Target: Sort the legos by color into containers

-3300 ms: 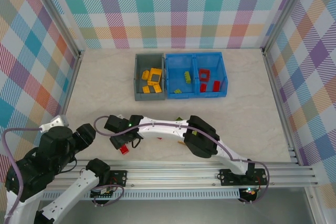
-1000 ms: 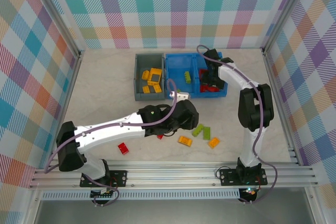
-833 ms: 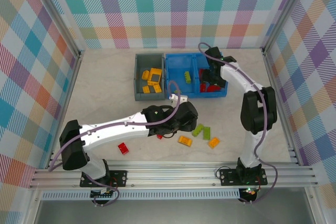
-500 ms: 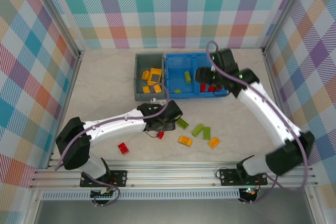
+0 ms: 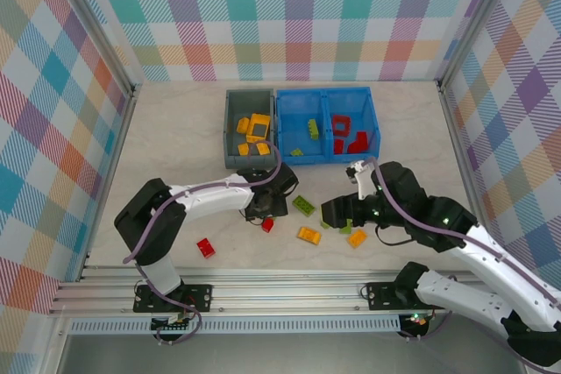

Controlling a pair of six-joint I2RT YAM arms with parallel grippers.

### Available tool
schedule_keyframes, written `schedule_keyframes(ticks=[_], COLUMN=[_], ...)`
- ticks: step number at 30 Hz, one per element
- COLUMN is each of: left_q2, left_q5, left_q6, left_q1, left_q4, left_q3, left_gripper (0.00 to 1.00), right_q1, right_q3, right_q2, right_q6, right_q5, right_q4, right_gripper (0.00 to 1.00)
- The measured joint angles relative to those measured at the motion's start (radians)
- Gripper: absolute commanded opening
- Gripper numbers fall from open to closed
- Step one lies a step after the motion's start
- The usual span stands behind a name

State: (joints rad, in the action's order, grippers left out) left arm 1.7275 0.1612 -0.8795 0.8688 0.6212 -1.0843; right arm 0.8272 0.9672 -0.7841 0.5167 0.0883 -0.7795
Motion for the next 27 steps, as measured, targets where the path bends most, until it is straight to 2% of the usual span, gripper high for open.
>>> schedule_keyframes(ticks=[6, 12, 19, 23, 27], left_q2=[0.032, 0.031, 0.004, 0.007, 0.058], left_q5=[-0.005, -0.004, 0.029, 0.060, 0.100], left_q6=[-0.012, -0.016, 0.011, 0.064, 0.129], left_q1=[0.000, -0.001, 0.000, 0.000, -0.002], left_q4=[-0.028, -0.045, 0.012, 0.088, 0.135], left_q3=[0.000, 0.002, -0.051, -0.231, -0.481], left_gripper=[0.39, 0.22, 0.20, 0.20, 0.20], right_q1=[0.021, 0.037, 0.045, 0.045, 0.045], right_q3=[-0.003, -0.003, -0.002, -0.002, -0.002], right_q2=[-0.040, -0.072, -0.076, -0.045, 0.023], right_q6=[0.028, 0.038, 0.043, 0.039, 0.036], right_q5=[-0.001, -0.011, -0.036, -0.116, -0.227], right_q4=[-0.001, 0.000, 0.001, 0.013, 0.060], right_gripper=[0.73, 0.72, 0.71, 0.70, 0.71])
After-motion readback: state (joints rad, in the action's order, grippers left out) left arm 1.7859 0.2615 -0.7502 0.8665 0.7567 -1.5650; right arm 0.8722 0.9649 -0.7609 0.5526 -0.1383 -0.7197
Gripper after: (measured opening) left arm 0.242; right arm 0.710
